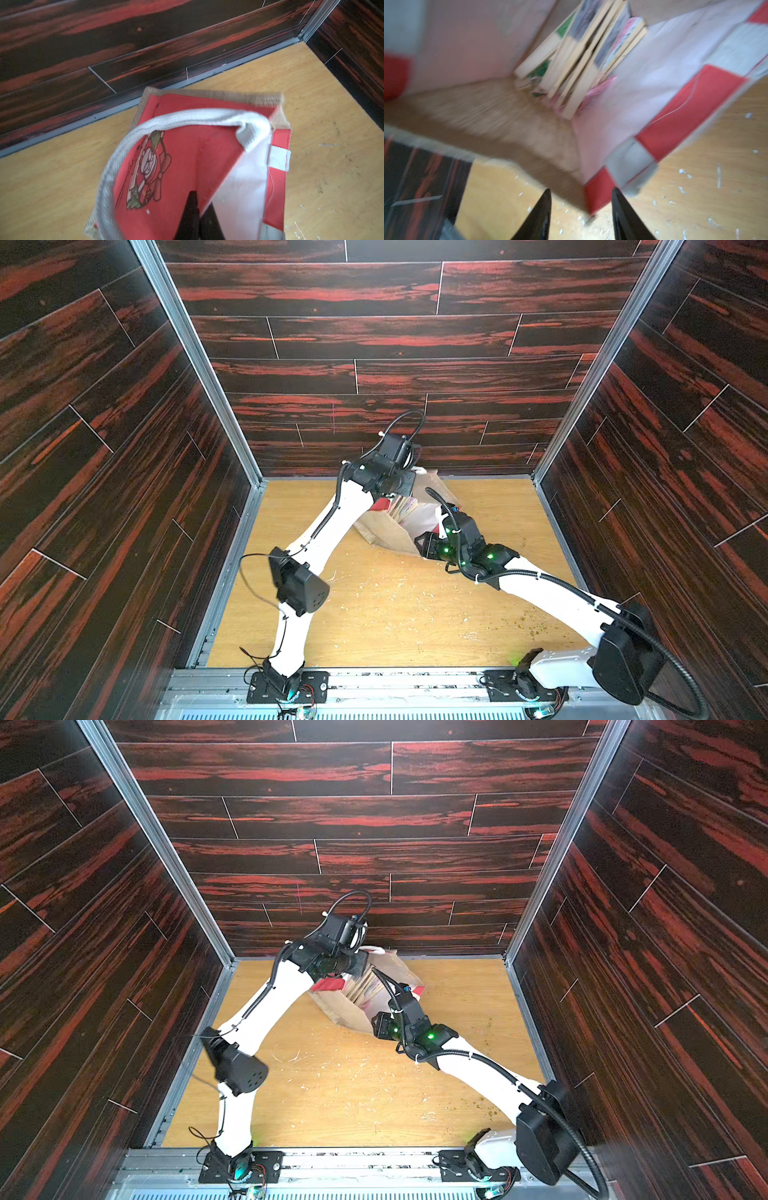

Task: Take out the folding fans from the tote bags
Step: Pick up the canvas bag from the center of the board.

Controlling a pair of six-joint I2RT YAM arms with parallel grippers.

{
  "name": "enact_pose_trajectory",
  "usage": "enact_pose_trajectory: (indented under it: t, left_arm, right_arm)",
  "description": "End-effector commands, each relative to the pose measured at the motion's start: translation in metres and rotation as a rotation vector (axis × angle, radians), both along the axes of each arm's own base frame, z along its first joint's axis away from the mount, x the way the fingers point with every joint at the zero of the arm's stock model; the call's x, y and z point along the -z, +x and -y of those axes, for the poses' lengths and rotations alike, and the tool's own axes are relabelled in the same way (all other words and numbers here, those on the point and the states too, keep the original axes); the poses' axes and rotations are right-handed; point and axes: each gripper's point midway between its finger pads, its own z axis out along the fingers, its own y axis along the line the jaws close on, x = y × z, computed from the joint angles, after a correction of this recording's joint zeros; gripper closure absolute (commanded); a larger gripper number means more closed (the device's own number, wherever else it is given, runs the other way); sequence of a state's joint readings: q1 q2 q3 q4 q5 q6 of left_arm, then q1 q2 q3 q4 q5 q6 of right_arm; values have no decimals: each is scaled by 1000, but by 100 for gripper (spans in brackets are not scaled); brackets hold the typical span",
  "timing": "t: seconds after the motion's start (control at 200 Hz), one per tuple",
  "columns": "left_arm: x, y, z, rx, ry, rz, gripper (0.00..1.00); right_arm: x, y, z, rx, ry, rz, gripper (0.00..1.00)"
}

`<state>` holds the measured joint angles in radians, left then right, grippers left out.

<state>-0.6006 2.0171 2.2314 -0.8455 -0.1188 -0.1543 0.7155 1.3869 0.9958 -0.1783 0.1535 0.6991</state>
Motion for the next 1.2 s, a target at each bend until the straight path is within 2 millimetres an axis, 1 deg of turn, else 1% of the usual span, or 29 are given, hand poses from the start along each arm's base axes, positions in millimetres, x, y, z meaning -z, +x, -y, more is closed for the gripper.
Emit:
enact_pose_trajectory:
  t: [0.0,0.08,0.175,0.225,0.276,0.406,0.476,0.481,0.486,0.491,0.506,0.571,0.666,0.772,0.907,1.042,1.072,1.117,1.192]
  left_arm:
    - [-53,-13,-2,9,-130,111,100]
    - [-57,-21,-2,20,-161,119,100]
    - [-60,-29,0,31,-201,128,100]
    - [-60,-32,2,35,-219,129,100]
    - [-58,-36,5,38,-225,122,100]
    - [-55,-43,11,43,-229,116,100]
    - [-45,-47,15,50,-223,92,100]
    - [-48,-45,17,51,-232,103,100]
    - [-55,-48,16,52,-246,119,100]
    - [-59,-49,16,54,-251,126,100]
    - [-63,-52,16,57,-262,135,100]
    - [-61,-60,18,62,-277,130,100]
    - [-59,-75,15,59,-309,136,100]
    - [-59,-88,8,63,-359,159,100]
    - [-55,-99,0,70,-361,163,100]
    - [-46,-109,-1,93,-369,136,100]
    - [-43,-110,-1,93,-371,127,100]
    - [-38,-112,-2,87,-368,117,100]
    - [-33,-112,-5,73,-351,104,100]
  right_arm:
    - [-6,15,-3,44,-4,31,52]
    - [-2,22,-10,39,2,25,55]
    - [9,30,-19,47,19,3,61]
    - [15,31,-23,51,28,-4,66]
    - [20,32,-25,55,36,-5,68]
    - [33,22,-37,36,7,11,71]
    - [44,13,-42,22,-1,-3,72]
    - [45,12,-42,21,-2,-5,72]
    - [46,11,-43,19,-2,-6,72]
    - [46,11,-43,21,1,-8,72]
    - [49,9,-43,22,2,-16,72]
    - [64,3,-41,43,19,-61,74]
    - [83,-5,-33,76,41,-109,75]
    - [94,-11,-31,85,68,-130,75]
    - [101,-10,-37,83,102,-146,76]
    - [102,-6,-45,97,166,-153,76]
    - [100,-4,-46,102,180,-150,76]
    - [97,-1,-50,103,201,-145,79]
    - [91,2,-56,96,237,-142,79]
